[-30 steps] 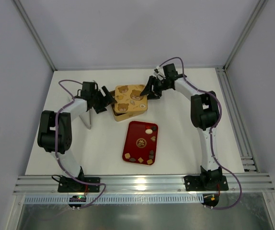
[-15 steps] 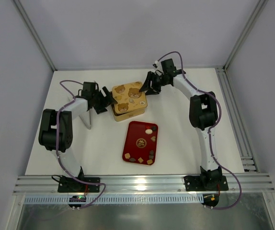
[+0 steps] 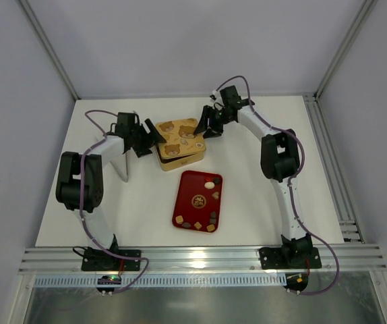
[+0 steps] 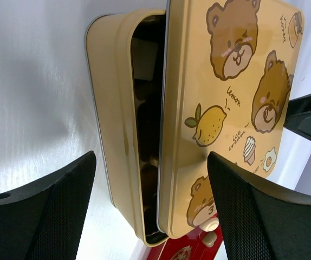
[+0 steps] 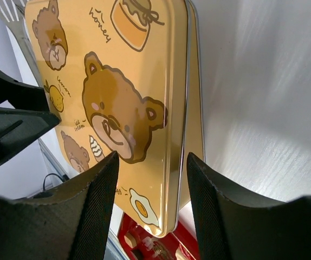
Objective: Pack the chocolate
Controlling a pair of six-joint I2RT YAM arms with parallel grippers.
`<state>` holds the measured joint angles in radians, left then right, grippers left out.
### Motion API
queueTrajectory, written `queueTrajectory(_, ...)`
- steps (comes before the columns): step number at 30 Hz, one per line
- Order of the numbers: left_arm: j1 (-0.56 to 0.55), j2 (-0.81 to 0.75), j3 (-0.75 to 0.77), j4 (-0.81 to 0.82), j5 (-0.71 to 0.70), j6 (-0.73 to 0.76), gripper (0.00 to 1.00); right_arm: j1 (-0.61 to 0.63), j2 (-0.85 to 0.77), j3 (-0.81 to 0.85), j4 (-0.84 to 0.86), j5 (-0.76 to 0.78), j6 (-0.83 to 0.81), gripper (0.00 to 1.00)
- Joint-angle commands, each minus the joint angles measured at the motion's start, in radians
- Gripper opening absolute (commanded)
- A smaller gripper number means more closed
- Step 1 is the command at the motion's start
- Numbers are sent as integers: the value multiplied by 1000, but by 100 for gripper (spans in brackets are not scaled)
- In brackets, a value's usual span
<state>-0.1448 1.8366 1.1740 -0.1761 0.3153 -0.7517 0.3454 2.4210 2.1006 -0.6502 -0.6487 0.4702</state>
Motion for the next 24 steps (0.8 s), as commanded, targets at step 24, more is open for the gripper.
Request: queueTrajectory(24, -16, 64, 98, -25, -2, 9, 80, 122, 26, 157, -135, 261, -211, 55)
